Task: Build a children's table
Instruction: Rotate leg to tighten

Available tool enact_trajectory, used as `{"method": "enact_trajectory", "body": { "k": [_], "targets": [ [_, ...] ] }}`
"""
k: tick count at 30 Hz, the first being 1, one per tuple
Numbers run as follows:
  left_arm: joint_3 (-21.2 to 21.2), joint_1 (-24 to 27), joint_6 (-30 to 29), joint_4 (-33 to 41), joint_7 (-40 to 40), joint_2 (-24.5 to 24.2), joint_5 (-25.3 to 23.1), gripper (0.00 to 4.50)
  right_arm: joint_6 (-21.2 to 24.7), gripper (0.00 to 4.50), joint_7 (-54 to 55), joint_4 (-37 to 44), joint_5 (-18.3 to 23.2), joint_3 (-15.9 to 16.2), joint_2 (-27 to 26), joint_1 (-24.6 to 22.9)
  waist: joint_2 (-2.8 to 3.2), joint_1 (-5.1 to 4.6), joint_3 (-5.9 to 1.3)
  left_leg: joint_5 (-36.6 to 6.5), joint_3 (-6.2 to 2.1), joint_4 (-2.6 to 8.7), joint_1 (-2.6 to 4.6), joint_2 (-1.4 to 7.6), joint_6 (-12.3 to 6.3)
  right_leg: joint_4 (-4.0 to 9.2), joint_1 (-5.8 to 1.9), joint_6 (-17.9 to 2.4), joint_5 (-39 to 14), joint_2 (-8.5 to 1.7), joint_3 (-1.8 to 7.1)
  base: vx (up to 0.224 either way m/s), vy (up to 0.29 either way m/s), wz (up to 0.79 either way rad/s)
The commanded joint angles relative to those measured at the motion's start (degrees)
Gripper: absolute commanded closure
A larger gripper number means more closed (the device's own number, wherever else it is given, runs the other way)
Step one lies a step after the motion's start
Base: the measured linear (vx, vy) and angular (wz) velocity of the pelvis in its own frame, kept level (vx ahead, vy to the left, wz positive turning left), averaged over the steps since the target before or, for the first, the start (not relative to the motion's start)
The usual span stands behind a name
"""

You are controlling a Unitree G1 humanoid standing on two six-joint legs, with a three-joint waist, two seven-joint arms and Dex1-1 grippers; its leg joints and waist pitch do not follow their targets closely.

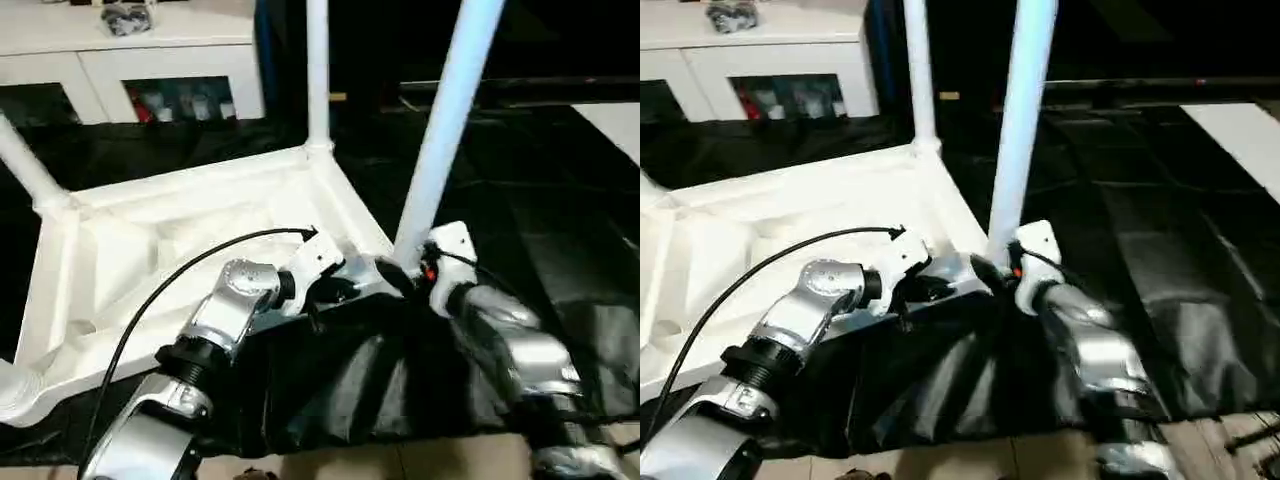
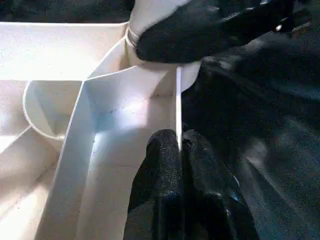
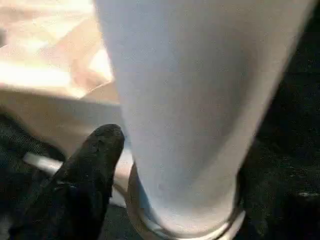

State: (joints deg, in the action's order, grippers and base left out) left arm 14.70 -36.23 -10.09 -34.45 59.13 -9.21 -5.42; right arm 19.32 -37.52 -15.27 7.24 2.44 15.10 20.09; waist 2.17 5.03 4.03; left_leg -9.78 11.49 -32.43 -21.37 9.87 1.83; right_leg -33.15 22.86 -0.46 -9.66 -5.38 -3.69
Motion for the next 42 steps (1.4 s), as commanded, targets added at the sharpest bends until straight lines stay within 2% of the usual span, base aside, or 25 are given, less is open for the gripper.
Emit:
{"method": "enact_trajectory", "body": {
  "k": [1,2,3,4,7,9,10,11,13,15,16,19,23,27,30,31,32,33,34,35,36,37,39,40,42],
  "targets": [
    [2.1,-0.1,3.7,2.5,5.4,0.1,3.5,4.50,0.2,0.72,-9.5,2.6,3.8,5.2,1.3,-1.5,-0.72,0.41,-3.80,-12.4,-1.58,3.58,0.61,3.27,-3.60,3.76,-2.61,-12.1,-11.8,-3.92,2.59,0.051,-0.028,0.02],
    [2.1,0.0,3.9,2.5,5.8,-0.1,3.7,4.50,0.1,0.72,-10.3,2.8,3.9,5.3,1.7,-1.7,-0.65,0.62,-3.88,-11.4,-1.57,3.47,0.55,3.30,-4.07,3.54,-2.72,-12.5,-10.3,-3.89,2.52,0.055,-0.025,0.01],
    [2.1,0.1,4.2,2.6,6.9,-0.5,3.9,4.50,0.0,0.72,-12.0,3.4,4.3,5.5,2.7,-2.0,-0.50,0.88,-4.08,-9.3,-1.42,3.16,0.64,3.48,-5.07,3.06,-2.62,-13.7,-6.5,-3.70,2.44,0.055,-0.025,0.01],
    [2.0,0.2,4.1,2.6,8.2,-1.2,4.2,4.50,-0.1,0.72,-14.9,4.3,4.7,5.9,4.3,-2.7,-0.37,1.05,-4.21,-7.3,-1.39,2.91,0.40,3.52,-5.93,2.49,-2.75,-14.7,-2.9,-3.53,2.29,0.052,-0.015,0.00],
    [1.9,-0.1,5.4,1.9,12.1,-3.4,4.1,4.50,1.5,0.72,-23.1,6.8,6.2,6.9,8.9,-4.2,-0.48,1.69,-4.48,-6.2,-1.32,2.55,0.54,3.54,-7.40,1.95,-2.85,-16.1,0.5,-3.48,2.15,0.000,0.000,0.00],
    [2.0,-0.4,5.5,1.8,13.4,-4.1,4.3,4.50,2.5,0.72,-25.2,7.5,7.1,7.2,10.0,-4.4,-0.47,1.95,-4.40,-6.4,-1.33,2.54,0.58,3.73,-7.83,1.98,-2.68,-16.4,-0.1,-3.56,2.14,0.000,0.000,0.00],
    [1.9,-0.4,5.5,1.7,13.6,-4.2,4.4,4.50,2.6,0.72,-25.6,7.7,7.3,7.3,10.2,-4.5,-0.36,1.94,-4.19,-7.7,-1.35,2.68,0.51,3.79,-7.52,2.24,-2.58,-16.4,-2.3,-3.59,2.10,0.000,0.000,0.00],
    [1.9,-0.6,5.6,1.5,13.9,-4.4,4.5,4.50,2.9,0.97,-26.6,8.0,7.6,7.6,10.6,-4.5,-0.38,1.95,-4.12,-8.7,-1.34,2.78,0.58,3.85,-7.02,2.40,-2.49,-16.3,-3.8,-3.63,2.11,0.000,0.000,0.00],
    [2.1,-1.0,5.8,1.0,15.0,-5.0,5.0,4.50,3.3,1.04,-28.6,8.6,8.0,8.7,11.8,-4.6,-0.38,1.97,-3.84,-11.9,-1.40,3.10,0.84,3.88,-5.07,3.02,-2.36,-15.3,-9.3,-3.73,2.18,0.000,0.000,0.00],
    [2.1,-1.2,5.9,0.7,15.5,-5.3,5.2,4.50,3.5,1.09,-30.0,8.9,8.1,9.5,12.5,-4.7,-0.35,2.04,-3.73,-13.4,-1.37,3.31,1.06,3.96,-3.93,3.29,-2.21,-14.6,-11.7,-3.72,2.31,0.000,0.000,0.00],
    [2.1,-1.2,5.8,0.7,15.6,-5.3,5.3,4.50,3.5,1.33,-30.2,9.0,8.1,9.7,12.7,-4.7,-0.47,2.12,-3.73,-13.9,-1.35,3.34,1.12,4.00,-3.41,3.33,-2.19,-14.4,-12.3,-3.81,2.40,0.000,0.000,0.00],
    [2.0,-1.3,5.9,0.4,16.6,-5.4,5.5,4.50,3.6,1.49,-31.2,9.1,8.0,9.9,13.0,-4.7,-0.62,2.16,-3.92,-12.4,-1.43,3.29,0.78,3.86,-3.31,3.18,-2.44,-13.9,-11.7,-3.96,2.38,0.000,0.000,0.00],
    [2.1,-1.3,5.9,0.1,17.4,-5.6,5.7,4.50,3.8,1.83,-32.2,9.6,8.1,10.6,13.3,-4.9,-0.70,2.33,-4.03,-10.7,-1.43,3.06,0.61,3.81,-4.04,2.95,-2.47,-14.0,-10.4,-3.99,2.34,0.000,0.000,0.00],
    [2.0,-1.0,6.0,0.4,17.0,-5.6,5.7,4.50,4.1,1.94,-32.2,10.4,8.2,11.2,13.0,-5.7,-0.77,2.63,-4.32,-9.6,-1.43,2.83,0.58,3.80,-4.66,2.67,-2.54,-14.3,-8.9,-3.92,2.30,0.000,0.000,0.00],
    [1.1,-0.9,6.0,0.4,13.5,-4.5,5.2,4.50,2.0,1.97,-27.2,9.0,6.7,10.4,9.9,-5.9,-0.66,2.91,-4.27,-10.2,-1.41,2.83,0.65,3.83,-4.29,2.79,-2.29,-14.1,-10.2,-3.97,2.30,0.000,0.000,0.00],
    [0.7,-0.9,5.8,0.4,11.6,-3.7,5.0,4.50,0.7,1.98,-22.2,7.2,5.3,9.3,7.2,-5.4,-0.69,2.89,-4.25,-10.5,-1.44,2.89,0.59,3.80,-4.02,2.84,-2.33,-14.0,-10.8,-4.01,2.29,0.000,0.000,0.00],
    [0.7,-0.9,5.8,0.4,11.4,-3.5,5.0,4.50,0.6,1.99,-21.4,6.9,5.1,9.2,6.8,-5.3,-0.62,2.59,-4.15,-11.9,-1.53,3.06,0.56,3.71,-3.02,3.03,-2.14,-13.6,-12.7,-4.06,2.28,0.000,0.000,0.00],
    [0.3,-1.0,5.5,0.1,8.5,-2.3,4.5,4.50,-1.0,2.00,-13.4,3.5,3.0,7.4,3.2,-4.0,-0.77,2.46,-4.04,-12.7,-1.64,3.20,0.49,3.62,-2.51,3.19,-2.30,-13.2,-14.1,-4.05,2.22,0.000,0.000,0.00],
    [0.2,-1.1,5.4,0.0,7.0,-1.6,4.2,4.50,-1.7,2.00,-9.3,1.7,1.9,6.6,1.4,-3.3,-0.71,1.54,-3.71,-16.2,-1.85,3.50,0.60,3.45,-0.26,3.67,-1.86,-12.1,-19.4,-4.24,2.25,0.000,0.000,0.00],
    [0.1,-1.3,5.1,-0.2,5.4,-0.8,4.0,4.50,-2.1,2.01,-5.5,0.1,1.2,5.7,-0.4,-2.7,-0.94,1.15,-3.64,-17.4,-2.01,3.63,0.63,3.34,0.27,3.93,-1.99,-11.4,-21.7,-4.25,2.13,0.000,0.000,0.00],
    [0.0,-1.5,5.0,-0.6,3.5,0.2,3.5,4.50,-2.3,2.01,-1.7,-1.4,0.6,5.0,-2.3,-2.2,-0.81,0.83,-3.71,-17.9,-2.21,3.78,0.68,3.45,1.06,3.95,-1.98,-10.3,-23.3,-4.22,2.18,0.000,0.000,0.00],
    [0.1,-1.7,4.7,-1.0,1.9,1.0,3.2,4.50,-2.3,2.01,1.5,-2.5,-0.1,4.5,-3.9,-1.8,-0.77,0.38,-3.51,-19.3,-2.18,3.86,0.90,3.37,1.30,4.24,-1.71,-10.0,-24.1,-4.02,2.21,0.000,0.000,0.00],
    [0.3,-1.9,4.6,-1.5,-1.0,2.7,2.5,4.50,-1.7,2.01,6.3,-4.4,-0.8,3.8,-6.8,-1.0,-0.72,0.10,-3.37,-20.5,-2.10,3.86,1.17,3.36,1.46,4.49,-1.37,-9.8,-24.7,-4.01,2.37,0.000,0.000,0.00],
    [0.0,-2.2,4.1,-1.9,-3.3,3.9,2.3,4.50,-1.6,2.01,9.7,-5.8,-1.4,3.1,-8.7,-0.2,-0.57,-0.12,-3.30,-21.3,-2.29,3.94,1.01,3.15,1.48,4.65,-1.54,-8.8,-26.8,-4.07,2.35,0.000,0.000,0.00],
    [0.0,-2.5,3.9,-2.3,-5.4,5.5,2.1,4.50,-1.3,2.01,13.8,-8.0,-1.8,1.8,-11.4,1.5,-0.63,-0.23,-3.27,-21.8,-2.26,3.98,1.19,3.07,1.44,5.03,-1.34,-8.0,-28.4,-4.07,2.38,0.000,0.000,0.00]
  ]
}}
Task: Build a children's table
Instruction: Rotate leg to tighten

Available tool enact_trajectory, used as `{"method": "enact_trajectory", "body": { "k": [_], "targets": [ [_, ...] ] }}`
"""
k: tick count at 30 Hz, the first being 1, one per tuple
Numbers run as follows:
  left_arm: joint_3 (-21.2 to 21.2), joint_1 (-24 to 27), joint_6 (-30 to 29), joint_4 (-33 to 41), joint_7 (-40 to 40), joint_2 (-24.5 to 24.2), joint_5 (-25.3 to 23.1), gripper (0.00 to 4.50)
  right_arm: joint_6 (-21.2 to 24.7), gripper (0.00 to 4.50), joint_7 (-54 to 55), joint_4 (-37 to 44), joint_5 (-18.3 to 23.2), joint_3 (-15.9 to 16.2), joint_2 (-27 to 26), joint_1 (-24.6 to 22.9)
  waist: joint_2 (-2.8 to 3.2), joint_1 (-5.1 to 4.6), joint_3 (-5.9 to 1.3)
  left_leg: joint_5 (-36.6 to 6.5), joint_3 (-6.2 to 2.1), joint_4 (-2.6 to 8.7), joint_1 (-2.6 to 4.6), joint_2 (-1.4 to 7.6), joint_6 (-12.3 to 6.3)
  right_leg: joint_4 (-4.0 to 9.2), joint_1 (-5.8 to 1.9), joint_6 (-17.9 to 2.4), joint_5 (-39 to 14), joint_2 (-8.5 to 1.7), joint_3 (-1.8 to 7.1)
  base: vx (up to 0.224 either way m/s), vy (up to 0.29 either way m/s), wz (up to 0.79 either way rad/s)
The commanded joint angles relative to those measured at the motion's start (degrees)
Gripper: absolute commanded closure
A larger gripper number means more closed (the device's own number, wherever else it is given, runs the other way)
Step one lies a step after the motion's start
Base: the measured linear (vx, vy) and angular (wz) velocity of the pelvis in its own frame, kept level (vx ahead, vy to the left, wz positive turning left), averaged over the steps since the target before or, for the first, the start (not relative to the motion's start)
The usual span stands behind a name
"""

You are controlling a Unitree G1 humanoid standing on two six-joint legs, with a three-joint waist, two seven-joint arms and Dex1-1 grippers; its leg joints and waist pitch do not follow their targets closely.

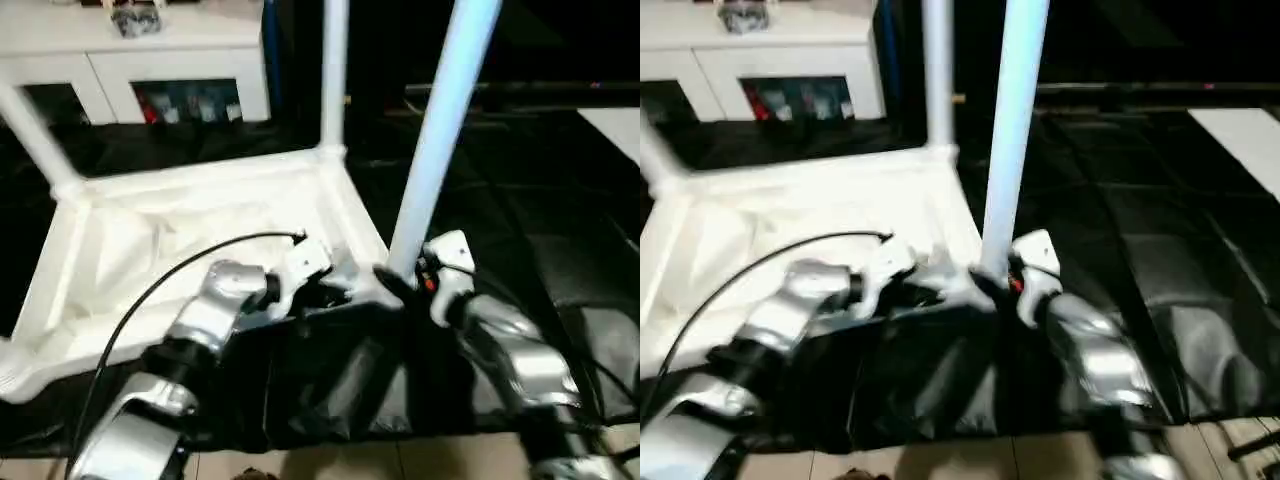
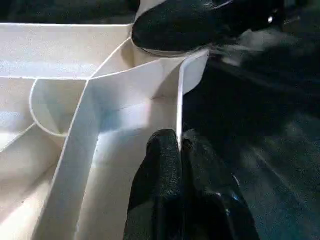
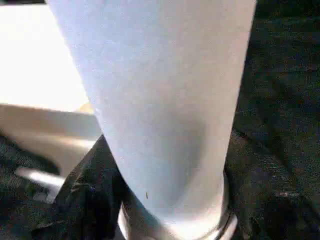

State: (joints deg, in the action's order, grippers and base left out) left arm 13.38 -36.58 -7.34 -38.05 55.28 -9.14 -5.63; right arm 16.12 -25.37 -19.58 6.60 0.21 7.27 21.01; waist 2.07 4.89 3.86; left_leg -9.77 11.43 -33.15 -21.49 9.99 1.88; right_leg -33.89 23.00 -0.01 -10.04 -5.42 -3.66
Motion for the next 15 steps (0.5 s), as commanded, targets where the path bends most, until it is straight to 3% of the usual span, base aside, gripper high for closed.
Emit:
{"method": "enact_trajectory", "body": {
  "k": [1,3,4,5,9,11,15],
  "targets": [
    [1.4,-2.4,1.3,0.9,-2.7,6.7,2.1,4.50,1.4,2.01,4.0,-5.3,-1.3,3.1,-5.4,2.1,-0.53,-0.30,-3.10,-22.1,-2.32,4.74,1.27,2.93,1.53,5.79,-1.49,-8.1,-28.7,-4.08,2.31,0.000,0.000,0.00],
    [1.5,-2.4,1.3,0.9,-2.8,7.1,2.0,4.50,1.0,2.01,4.3,-6.0,-1.1,2.9,-6.0,2.7,-0.50,-0.26,-3.18,-21.8,-2.37,4.84,1.27,2.95,1.52,5.91,-1.64,-7.5,-28.4,-4.00,2.26,0.000,0.000,0.00],
    [1.7,-2.3,1.5,1.0,-2.4,7.0,1.8,4.50,0.4,2.01,2.8,-5.6,-0.6,3.1,-5.9,2.7,0.22,-0.05,-3.33,-21.5,-2.34,4.89,1.40,3.00,1.36,5.76,-1.64,-7.8,-26.2,-3.93,2.33,0.000,0.000,0.00],
    [1.8,-2.3,1.6,1.1,-2.2,7.0,1.8,4.50,0.3,1.31,2.6,-5.5,-0.5,3.1,-5.8,2.7,-0.08,-0.16,-3.30,-21.3,-2.19,4.97,1.34,3.02,1.14,5.88,-1.65,-7.9,-24.9,-3.77,2.35,0.000,0.000,0.00],
    [2.5,-1.7,2.0,1.8,-0.1,6.0,1.8,4.50,0.6,1.26,-0.5,-3.7,0.6,3.3,-4.1,1.9,-0.08,0.09,-3.58,-19.0,-1.89,4.79,1.21,3.06,0.12,5.10,-2.00,-10.4,-18.4,-3.67,2.48,0.000,0.000,0.00],
    [2.6,-1.3,2.4,2.2,1.3,5.1,1.9,4.50,0.2,0.85,-3.2,-2.0,-1.2,5.0,-1.3,0.8,-0.06,0.29,-3.64,-18.1,-1.76,4.68,1.22,3.10,-0.33,5.01,-2.05,-10.7,-17.0,-3.66,2.51,0.000,0.000,0.00],
    [2.8,-0.8,2.9,2.7,4.3,3.3,2.5,4.50,0.1,0.85,-11.2,1.9,-0.3,7.2,3.6,-1.5,-0.34,0.80,-3.87,-14.0,-1.55,4.20,0.81,2.99,-2.78,4.55,-2.62,-11.4,-13.1,-3.76,2.52,0.000,0.000,0.00]
  ]
}}
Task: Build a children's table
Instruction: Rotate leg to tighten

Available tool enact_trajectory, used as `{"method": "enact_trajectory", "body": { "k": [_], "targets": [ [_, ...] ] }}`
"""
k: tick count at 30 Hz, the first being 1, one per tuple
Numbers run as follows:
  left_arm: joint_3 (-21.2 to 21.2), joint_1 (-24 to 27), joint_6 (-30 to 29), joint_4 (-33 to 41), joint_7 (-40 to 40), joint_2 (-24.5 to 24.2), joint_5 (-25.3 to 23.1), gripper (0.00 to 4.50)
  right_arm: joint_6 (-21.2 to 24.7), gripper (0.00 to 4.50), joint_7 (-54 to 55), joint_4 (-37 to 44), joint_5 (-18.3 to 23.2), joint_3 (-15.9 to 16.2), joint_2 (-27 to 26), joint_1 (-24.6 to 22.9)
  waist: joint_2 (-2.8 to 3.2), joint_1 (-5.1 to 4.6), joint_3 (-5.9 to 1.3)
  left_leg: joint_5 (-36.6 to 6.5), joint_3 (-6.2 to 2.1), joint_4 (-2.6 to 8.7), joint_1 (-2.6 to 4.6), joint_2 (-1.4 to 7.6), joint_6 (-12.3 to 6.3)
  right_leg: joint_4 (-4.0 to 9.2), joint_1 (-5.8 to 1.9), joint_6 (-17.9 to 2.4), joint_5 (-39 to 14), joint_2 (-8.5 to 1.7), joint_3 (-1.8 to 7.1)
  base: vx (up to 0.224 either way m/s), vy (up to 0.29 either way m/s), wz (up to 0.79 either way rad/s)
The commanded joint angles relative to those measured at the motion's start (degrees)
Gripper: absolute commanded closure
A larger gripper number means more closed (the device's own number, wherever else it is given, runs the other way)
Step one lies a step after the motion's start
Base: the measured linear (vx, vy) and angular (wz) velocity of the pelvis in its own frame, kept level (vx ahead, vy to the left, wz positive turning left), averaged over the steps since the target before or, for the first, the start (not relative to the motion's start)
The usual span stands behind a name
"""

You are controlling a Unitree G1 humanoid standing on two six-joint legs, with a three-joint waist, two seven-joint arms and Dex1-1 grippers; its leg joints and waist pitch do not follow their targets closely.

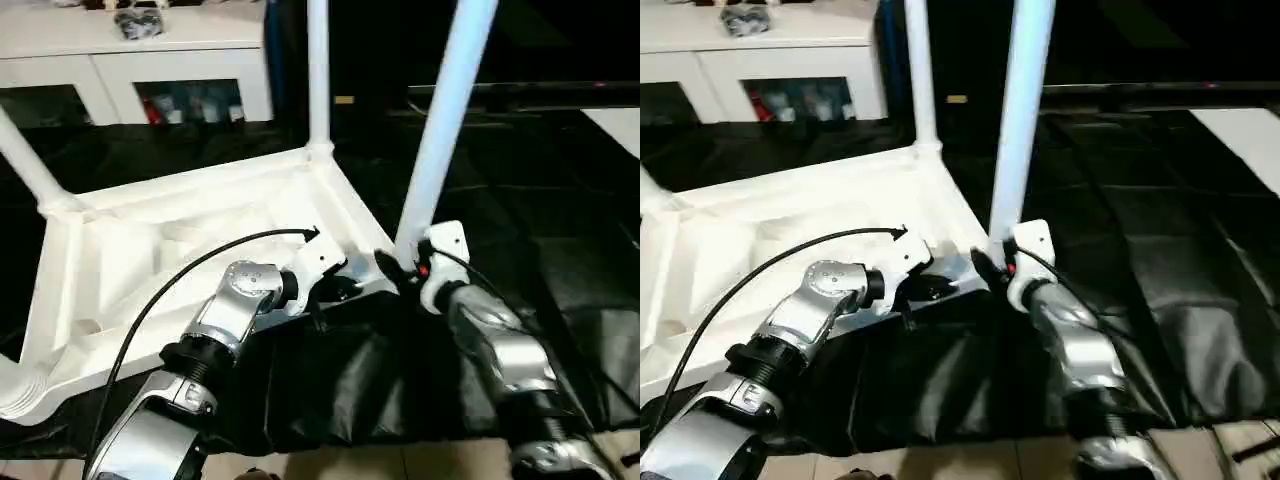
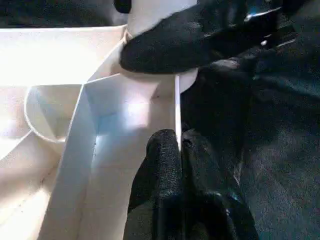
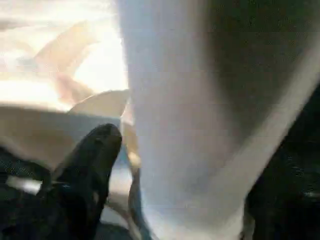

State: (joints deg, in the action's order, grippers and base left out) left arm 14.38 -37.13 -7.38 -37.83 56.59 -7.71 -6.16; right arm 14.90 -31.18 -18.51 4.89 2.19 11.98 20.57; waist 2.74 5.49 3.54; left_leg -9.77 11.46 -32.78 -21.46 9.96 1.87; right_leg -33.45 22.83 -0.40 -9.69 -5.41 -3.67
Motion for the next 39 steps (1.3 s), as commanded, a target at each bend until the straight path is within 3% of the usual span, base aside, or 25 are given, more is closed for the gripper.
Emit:
{"method": "enact_trajectory", "body": {
  "k": [1,5,8,11,14,23,26,31,33,36,37,38,39],
  "targets": [
    [1.8,-0.2,3.1,2.6,4.0,1.4,3.2,4.50,1.3,0.85,-8.0,2.0,2.0,5.7,0.4,-1.8,-0.90,0.26,-3.71,-12.4,-1.61,3.68,0.60,3.09,-3.52,3.76,-2.56,-11.6,-11.6,-3.78,2.51,0.000,0.000,0.00],
    [2.0,-0.1,4.3,3.0,8.4,-0.6,4.1,4.50,1.2,0.85,-18.1,6.2,4.4,7.6,5.9,-4.4,-0.92,0.96,-3.86,-9.4,-1.42,3.19,0.47,3.26,-6.01,3.03,-2.64,-13.6,-6.2,-3.47,2.28,0.000,0.000,0.00],
    [2.2,-0.1,5.3,2.8,11.9,-2.4,4.5,4.50,1.8,1.02,-24.8,8.8,6.2,8.6,9.8,-5.7,-0.84,1.42,-3.96,-9.3,-1.36,3.06,0.62,3.44,-6.65,2.98,-2.58,-14.2,-6.1,-3.57,2.23,0.000,0.000,0.00],
    [2.2,-0.2,5.5,2.7,14.3,-3.5,4.7,4.50,2.8,1.19,-28.9,10.6,7.5,9.0,11.8,-6.4,-0.67,1.70,-3.72,-11.1,-1.42,3.29,0.62,3.63,-5.95,3.27,-2.39,-14.1,-9.1,-3.64,2.18,0.000,0.000,0.00],
    [2.2,-0.5,5.7,2.4,15.3,-4.1,5.0,4.50,4.0,1.36,-31.6,11.8,8.2,9.6,13.2,-6.6,-0.69,1.81,-3.59,-14.2,-1.52,3.62,0.88,3.71,-3.87,3.68,-2.25,-13.4,-13.5,-3.71,2.25,0.000,0.000,0.00],
    [2.0,-1.8,6.3,0.4,16.1,-4.7,4.8,4.50,4.4,1.94,-34.8,12.2,8.0,11.3,14.7,-6.9,-0.87,2.40,-3.71,-12.8,-1.55,3.51,0.68,3.66,-3.49,3.58,-2.24,-12.7,-13.3,-3.93,2.36,0.000,0.000,0.00],
    [1.7,-1.7,5.7,0.3,14.4,-4.2,4.5,4.50,4.6,1.96,-34.1,12.3,8.3,11.2,13.8,-7.2,-0.70,2.41,-3.76,-12.3,-1.56,3.42,0.60,3.63,-3.80,3.44,-2.28,-13.1,-11.8,-3.85,2.30,0.000,0.000,0.00],
    [0.9,-1.8,4.9,0.3,10.1,-2.6,3.9,4.50,3.4,1.99,-29.1,11.7,7.6,10.0,10.8,-7.7,-0.44,2.35,-3.60,-14.5,-1.64,3.63,0.70,3.60,-2.96,3.81,-2.22,-12.6,-14.6,-3.93,2.29,0.000,0.000,0.00],
    [0.3,-2.5,3.6,-0.7,5.5,-0.4,3.2,4.50,2.2,1.99,-20.9,8.2,5.3,8.6,6.5,-6.8,-0.30,2.11,-3.36,-16.7,-1.69,3.91,0.89,3.58,-1.75,4.33,-1.82,-11.6,-18.7,-3.96,2.35,0.000,0.000,0.00],
    [-0.2,-3.6,2.5,-2.1,-0.7,2.7,2.2,4.50,1.8,2.00,-9.5,1.7,2.2,7.0,0.5,-4.5,-0.47,1.28,-3.04,-20.7,-2.25,4.32,1.08,3.19,0.53,5.04,-1.88,-9.5,-26.0,-4.15,1.92,0.000,0.000,0.00],
    [-0.2,-3.7,2.3,-2.2,-1.5,3.4,2.1,4.50,2.0,2.00,-7.2,0.5,1.8,6.7,-0.9,-3.9,-0.40,0.31,-2.77,-23.7,-2.55,4.54,1.40,3.04,1.59,5.68,-1.62,-7.8,-30.9,-4.15,1.68,-0.052,0.016,-0.07],
    [-0.2,-3.7,2.3,-2.2,-1.5,3.4,2.1,4.50,2.0,2.00,-7.2,0.5,1.8,6.7,-0.9,-3.9,-0.31,0.11,-2.74,-24.5,-2.65,4.61,1.42,3.05,1.63,5.81,-1.64,-7.2,-32.0,-4.15,1.64,0.000,0.000,0.00],
    [-0.1,-3.9,1.7,-2.2,-3.7,5.0,1.9,4.50,2.5,2.00,-1.3,-2.6,1.1,5.5,-4.5,-2.0,-0.38,-0.27,-2.69,-25.0,-2.81,4.84,1.23,3.08,1.57,6.04,-1.88,-6.3,-32.2,-4.11,1.53,0.000,0.000,0.00]
  ]
}}
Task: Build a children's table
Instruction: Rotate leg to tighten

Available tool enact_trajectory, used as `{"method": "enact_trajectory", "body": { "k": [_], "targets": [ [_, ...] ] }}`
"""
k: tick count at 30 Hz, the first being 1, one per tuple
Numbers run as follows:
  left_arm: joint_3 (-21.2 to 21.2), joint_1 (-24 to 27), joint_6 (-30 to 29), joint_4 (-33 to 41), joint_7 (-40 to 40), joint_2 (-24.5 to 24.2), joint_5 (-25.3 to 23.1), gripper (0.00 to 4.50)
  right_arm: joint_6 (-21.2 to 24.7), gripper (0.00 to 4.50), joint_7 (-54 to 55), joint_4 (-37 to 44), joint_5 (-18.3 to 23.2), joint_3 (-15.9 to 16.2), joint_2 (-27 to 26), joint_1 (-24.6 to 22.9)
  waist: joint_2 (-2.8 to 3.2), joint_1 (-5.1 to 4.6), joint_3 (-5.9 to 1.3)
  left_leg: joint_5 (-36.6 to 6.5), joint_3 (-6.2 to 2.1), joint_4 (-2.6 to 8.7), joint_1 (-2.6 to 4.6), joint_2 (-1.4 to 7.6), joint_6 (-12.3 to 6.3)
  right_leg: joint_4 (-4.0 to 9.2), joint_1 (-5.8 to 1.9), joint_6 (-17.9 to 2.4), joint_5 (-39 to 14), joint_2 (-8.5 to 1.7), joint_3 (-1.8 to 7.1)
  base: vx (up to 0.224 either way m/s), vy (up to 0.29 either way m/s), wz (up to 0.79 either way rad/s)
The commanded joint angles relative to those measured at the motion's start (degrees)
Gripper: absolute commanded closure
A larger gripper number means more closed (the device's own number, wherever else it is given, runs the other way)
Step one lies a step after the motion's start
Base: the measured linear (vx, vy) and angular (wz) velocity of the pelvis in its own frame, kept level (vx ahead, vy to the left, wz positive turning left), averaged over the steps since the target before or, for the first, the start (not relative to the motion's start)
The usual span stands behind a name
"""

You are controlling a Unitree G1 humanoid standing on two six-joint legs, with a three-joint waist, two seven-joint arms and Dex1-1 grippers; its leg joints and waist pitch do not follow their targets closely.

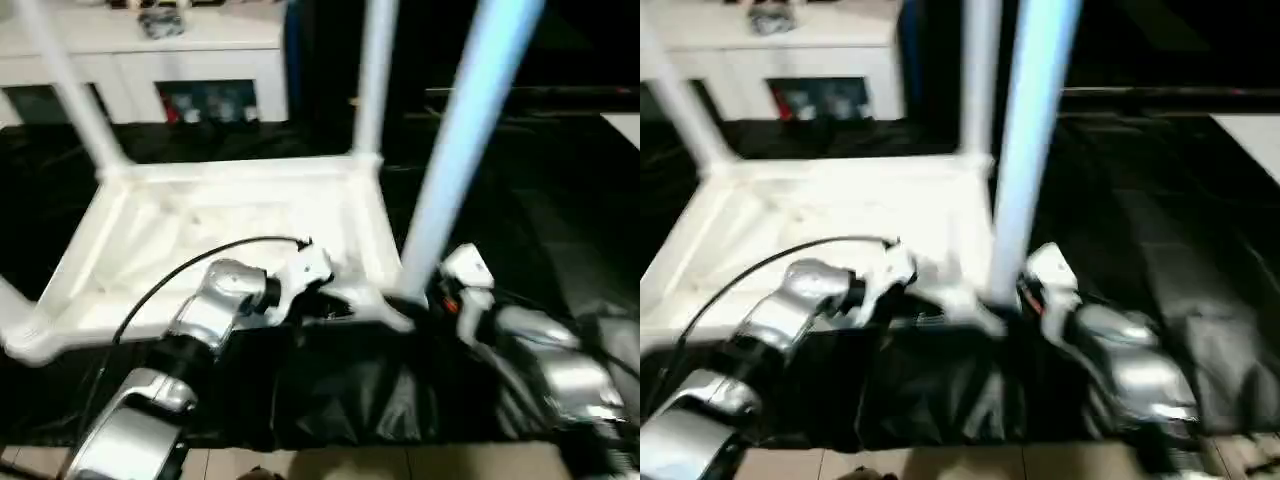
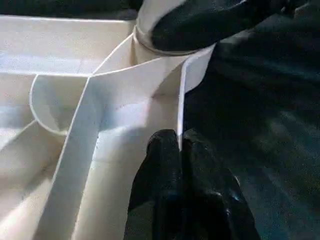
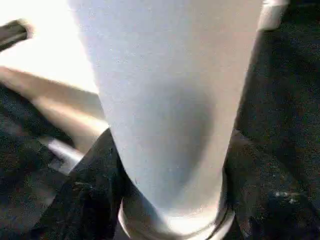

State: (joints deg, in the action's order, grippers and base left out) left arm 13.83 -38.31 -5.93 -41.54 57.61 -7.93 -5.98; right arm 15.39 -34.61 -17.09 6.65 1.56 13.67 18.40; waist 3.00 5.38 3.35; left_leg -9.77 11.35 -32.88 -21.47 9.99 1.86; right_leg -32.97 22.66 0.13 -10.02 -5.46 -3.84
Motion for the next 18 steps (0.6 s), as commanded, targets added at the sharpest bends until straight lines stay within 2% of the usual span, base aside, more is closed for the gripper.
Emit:
{"method": "enact_trajectory", "body": {
  "k": [1,3,5,6,7,9,11,14,16,17,18],
  "targets": [
    [0.4,-2.7,0.3,1.5,-4.8,5.3,1.7,4.50,2.1,2.04,2.2,-4.0,-0.7,6.1,-6.2,0.2,-0.40,-0.58,-2.58,-25.8,-2.75,5.03,1.40,3.00,1.85,5.64,-1.33,-6.9,-31.6,-4.01,1.75,0.000,0.000,0.00],
    [0.5,-2.8,0.0,1.6,-5.7,6.1,1.6,4.50,2.5,2.09,5.3,-5.6,-1.0,5.3,-8.0,1.3,-0.55,-0.95,-2.50,-27.0,-2.78,5.05,1.51,2.94,1.73,5.87,-1.26,-6.5,-31.7,-3.94,1.79,0.000,0.000,0.00],
    [0.5,-2.7,0.0,1.8,-6.8,6.9,1.4,4.50,2.3,2.09,9.2,-8.0,-1.9,4.2,-10.3,3.2,-0.21,-1.04,-2.39,-27.7,-2.77,5.05,1.65,2.78,1.58,6.04,-1.01,-6.3,-32.5,-3.96,1.78,0.000,0.000,0.00],
    [0.7,-2.6,0.2,2.1,-6.8,7.0,1.2,4.50,1.7,2.09,9.7,-8.9,-1.6,3.4,-11.4,4.2,0.03,-1.26,-2.41,-27.9,-2.97,5.17,1.42,2.75,1.77,5.96,-1.22,-6.1,-32.5,-3.98,1.68,0.000,0.000,0.00],
    [1.0,-2.3,0.5,2.4,-6.3,7.0,1.0,4.50,1.1,2.09,9.7,-9.2,-1.4,3.1,-12.0,4.8,-0.12,-1.53,-2.40,-28.5,-2.98,5.24,1.44,2.77,1.80,6.10,-1.21,-5.9,-32.2,-3.86,1.57,0.000,0.000,0.00],
    [1.3,-2.1,0.9,2.6,-5.6,6.7,0.8,4.50,1.0,1.39,8.8,-8.9,-0.6,2.7,-12.2,5.0,-0.02,-1.63,-2.41,-28.8,-2.89,5.23,1.58,2.77,1.65,6.21,-1.07,-6.0,-31.6,-3.86,1.67,0.000,0.000,0.00],
    [1.4,-2.0,1.2,2.6,-5.4,6.5,0.7,4.50,1.3,1.40,8.3,-8.6,-0.1,2.5,-12.1,4.9,0.01,-1.81,-2.42,-28.8,-2.75,5.27,1.76,2.84,1.24,6.11,-0.97,-7.0,-29.4,-3.71,1.84,0.000,0.000,0.00],
    [2.0,-1.3,2.1,3.5,-2.9,5.2,1.0,4.50,1.3,0.99,6.6,-7.3,-0.9,3.5,-10.4,4.0,0.10,-1.71,-2.57,-26.9,-2.48,5.39,1.55,2.96,0.95,5.74,-1.18,-8.4,-25.4,-3.66,2.06,0.000,0.000,0.00],
    [2.4,-0.7,2.4,4.6,0.1,3.9,1.7,4.50,0.8,0.82,3.6,-5.4,-1.7,5.0,-7.7,2.7,-0.13,-1.41,-2.73,-24.9,-2.30,5.33,1.37,3.05,0.45,5.34,-1.52,-9.3,-22.2,-3.69,2.24,0.000,0.000,0.00],
    [2.7,-0.4,2.7,5.1,1.7,3.1,2.2,4.50,0.7,0.82,1.5,-4.3,-2.0,5.7,-6.2,2.1,-0.43,-1.44,-2.75,-24.1,-2.16,5.32,1.27,3.10,0.18,5.23,-1.55,-9.7,-21.0,-3.70,2.35,0.000,0.000,0.00],
    [2.8,-0.2,2.9,5.4,2.5,2.7,2.4,4.50,0.8,0.82,0.2,-3.6,-1.9,6.1,-5.5,1.7,-0.31,-1.12,-2.90,-22.3,-2.09,5.20,1.11,3.09,-0.55,4.95,-1.86,-10.1,-19.0,-3.71,2.37,0.000,0.000,0.00]
  ]
}}
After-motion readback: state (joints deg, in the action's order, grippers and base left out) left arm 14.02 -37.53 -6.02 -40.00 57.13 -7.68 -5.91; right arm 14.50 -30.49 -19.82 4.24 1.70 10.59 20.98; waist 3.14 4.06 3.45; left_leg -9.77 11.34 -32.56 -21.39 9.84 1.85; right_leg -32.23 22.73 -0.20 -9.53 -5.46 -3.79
